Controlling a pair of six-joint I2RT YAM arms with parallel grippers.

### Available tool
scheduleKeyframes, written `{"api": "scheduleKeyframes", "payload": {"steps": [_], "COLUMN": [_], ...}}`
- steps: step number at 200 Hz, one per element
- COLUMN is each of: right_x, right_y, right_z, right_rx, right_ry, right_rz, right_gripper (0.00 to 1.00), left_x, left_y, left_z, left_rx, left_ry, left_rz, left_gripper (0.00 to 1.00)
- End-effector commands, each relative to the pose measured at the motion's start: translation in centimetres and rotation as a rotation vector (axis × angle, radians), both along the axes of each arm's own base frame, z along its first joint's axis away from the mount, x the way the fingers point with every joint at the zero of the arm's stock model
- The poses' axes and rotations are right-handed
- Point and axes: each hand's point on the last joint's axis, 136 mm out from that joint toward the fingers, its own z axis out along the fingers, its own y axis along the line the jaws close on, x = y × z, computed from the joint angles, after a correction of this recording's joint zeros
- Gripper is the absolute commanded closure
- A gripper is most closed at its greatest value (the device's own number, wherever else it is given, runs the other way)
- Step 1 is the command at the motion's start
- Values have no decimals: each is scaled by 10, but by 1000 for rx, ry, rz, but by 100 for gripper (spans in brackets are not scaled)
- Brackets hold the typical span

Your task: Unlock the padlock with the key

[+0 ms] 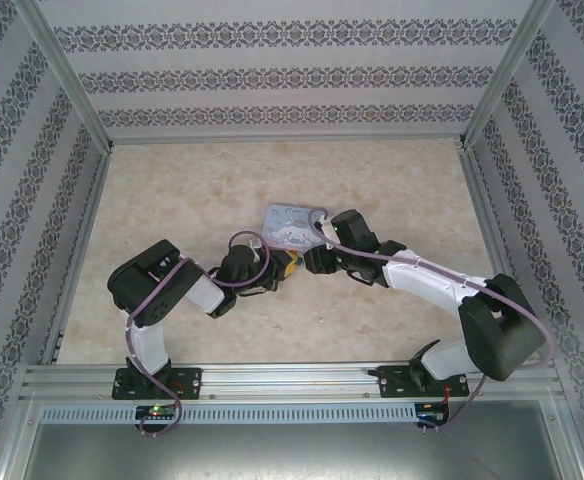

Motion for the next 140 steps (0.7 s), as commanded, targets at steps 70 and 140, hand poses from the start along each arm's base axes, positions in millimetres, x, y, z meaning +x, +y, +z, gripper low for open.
{"api": "scheduleKeyframes", "payload": {"steps": [70,140], "right_x": [-9,0], "right_y": [11,21], "right_z": [-33,-40], "right_rx": [-277,-304], "right_ry": [-147,-155], "right_rz": [141,146], "right_gripper": [66,68], "left_x": [-3,-3], "left_y": [-3,-5], "left_z": [30,33], "left_rx": [-27,-27], "left_ry": [-33,-36], "left_rz": [-39,-52], "left_gripper": [100,100]}}
